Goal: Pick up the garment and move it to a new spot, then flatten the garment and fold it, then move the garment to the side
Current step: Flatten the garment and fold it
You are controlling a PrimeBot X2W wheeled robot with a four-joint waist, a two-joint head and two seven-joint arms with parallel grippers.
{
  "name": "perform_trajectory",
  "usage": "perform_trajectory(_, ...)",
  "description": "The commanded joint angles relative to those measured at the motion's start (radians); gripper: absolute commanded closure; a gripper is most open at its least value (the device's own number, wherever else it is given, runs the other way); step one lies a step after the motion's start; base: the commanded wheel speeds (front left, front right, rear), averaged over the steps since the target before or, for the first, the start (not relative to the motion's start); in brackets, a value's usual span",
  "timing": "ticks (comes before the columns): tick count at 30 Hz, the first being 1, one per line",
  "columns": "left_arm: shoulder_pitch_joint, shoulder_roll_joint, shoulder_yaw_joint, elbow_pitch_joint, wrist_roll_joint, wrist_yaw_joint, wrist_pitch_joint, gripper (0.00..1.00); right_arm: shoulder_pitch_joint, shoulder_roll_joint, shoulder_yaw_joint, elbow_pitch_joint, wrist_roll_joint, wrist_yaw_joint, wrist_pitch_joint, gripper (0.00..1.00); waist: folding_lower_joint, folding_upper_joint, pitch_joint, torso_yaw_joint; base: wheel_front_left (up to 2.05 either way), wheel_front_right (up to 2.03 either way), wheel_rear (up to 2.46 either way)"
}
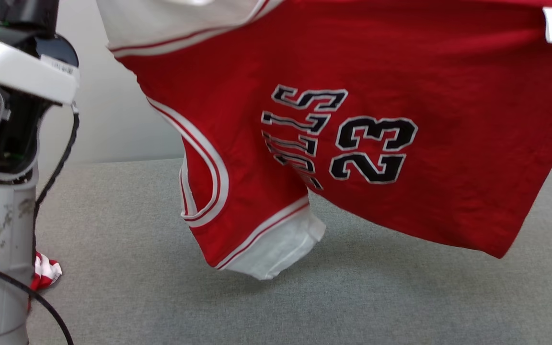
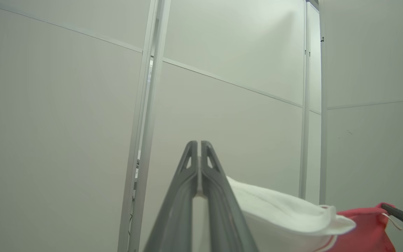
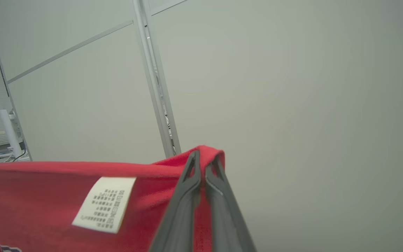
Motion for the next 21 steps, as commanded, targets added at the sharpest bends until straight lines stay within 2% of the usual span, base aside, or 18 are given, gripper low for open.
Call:
perform_trajectory(1, -0.034, 0.011, -0.003, 0.019, 0.008, -0.005, -0.006, 1.0, -0.022, -0.013, 0.002, 0.022, -0.013, -0.001, 0.007, 1.0, 0.0, 0.0, 0.005, 0.001, 0.0, 0.0, 0.0)
perform_trajectory(6, -0.145, 0.022, -0.044, 0.11, 0.019, -0.014, 0.006, 1.0, -0.096, 0.003, 0.057, 0.104, -0.04, -0.001, 0.002, 1.0, 0.0, 0.0, 0.047, -0.007, 0.0, 0.0, 0.0)
perform_trajectory(11, -0.274, 0.049, -0.107, 0.246, 0.086, -0.02, -0.026, 1.0, -0.202, 0.061, 0.127, 0.24, -0.09, 0.0, -0.037, 1.0, 0.0, 0.0, 0.118, -0.015, 0.0, 0.0, 0.0)
perform_trajectory(16, -0.501, 0.042, -0.141, 0.416, 0.158, -0.022, -0.112, 1.0, -0.414, 0.131, 0.184, 0.4, -0.183, 0.0, -0.11, 1.0, 0.0, 0.0, 0.28, -0.014, 0.0, 0.0, 0.0)
perform_trajectory(21, -0.743, 0.073, -0.186, 0.571, 0.238, -0.023, -0.242, 1.0, -0.673, 0.206, 0.237, 0.55, -0.291, 0.0, -0.243, 1.0, 0.0, 0.0, 0.445, -0.04, 0.0, 0.0, 0.0)
